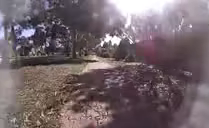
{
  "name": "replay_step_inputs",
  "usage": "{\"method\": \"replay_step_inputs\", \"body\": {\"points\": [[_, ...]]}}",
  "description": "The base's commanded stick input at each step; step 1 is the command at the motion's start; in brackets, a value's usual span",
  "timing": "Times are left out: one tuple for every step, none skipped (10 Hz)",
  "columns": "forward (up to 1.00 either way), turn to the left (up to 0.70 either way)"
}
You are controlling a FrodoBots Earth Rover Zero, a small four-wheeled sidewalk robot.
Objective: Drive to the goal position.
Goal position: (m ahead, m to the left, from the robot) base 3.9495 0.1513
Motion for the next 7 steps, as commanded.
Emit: {"method": "replay_step_inputs", "body": {"points": [[0.63,0.0],[0.63,0.0],[0.63,0.0],[0.63,0.0],[0.63,0.0],[0.63,0.0],[0.63,0.0]]}}
